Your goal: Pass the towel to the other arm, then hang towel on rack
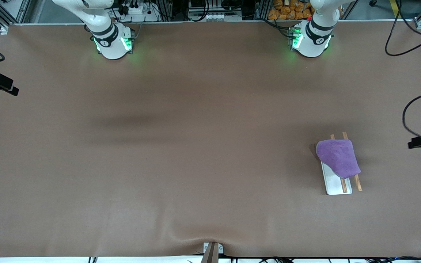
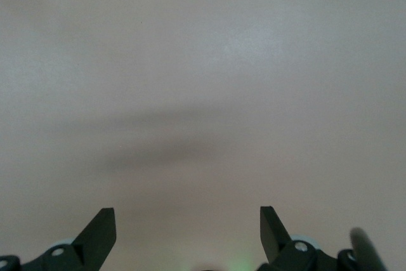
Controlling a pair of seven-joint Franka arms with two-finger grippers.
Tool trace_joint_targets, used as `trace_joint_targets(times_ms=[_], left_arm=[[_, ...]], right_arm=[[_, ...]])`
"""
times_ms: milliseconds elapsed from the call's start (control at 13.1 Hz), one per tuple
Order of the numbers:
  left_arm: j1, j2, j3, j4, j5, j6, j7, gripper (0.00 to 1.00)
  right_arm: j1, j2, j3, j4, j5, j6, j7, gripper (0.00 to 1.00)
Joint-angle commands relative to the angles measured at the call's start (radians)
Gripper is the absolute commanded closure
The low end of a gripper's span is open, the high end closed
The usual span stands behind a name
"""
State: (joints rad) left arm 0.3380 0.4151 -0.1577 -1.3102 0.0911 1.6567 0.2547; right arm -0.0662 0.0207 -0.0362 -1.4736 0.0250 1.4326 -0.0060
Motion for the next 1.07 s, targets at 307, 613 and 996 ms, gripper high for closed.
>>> trace_joint_targets(times_ms=[307,613,996], left_arm=[[-0.013,-0.205,-0.026,-0.026,-0.079,-0.144,-0.106,0.0],[-0.014,-0.274,-0.117,-0.029,-0.08,-0.198,-0.256,0.0],[-0.014,-0.338,-0.175,-0.049,-0.08,-0.239,-0.299,0.0]], right_arm=[[0.003,-0.012,0.013,0.001,-0.013,-0.014,0.012,0.0],[-0.004,-0.013,0.007,0.01,-0.014,-0.043,-0.002,0.0],[-0.003,-0.012,0.009,0.01,-0.013,-0.043,-0.002,0.0]])
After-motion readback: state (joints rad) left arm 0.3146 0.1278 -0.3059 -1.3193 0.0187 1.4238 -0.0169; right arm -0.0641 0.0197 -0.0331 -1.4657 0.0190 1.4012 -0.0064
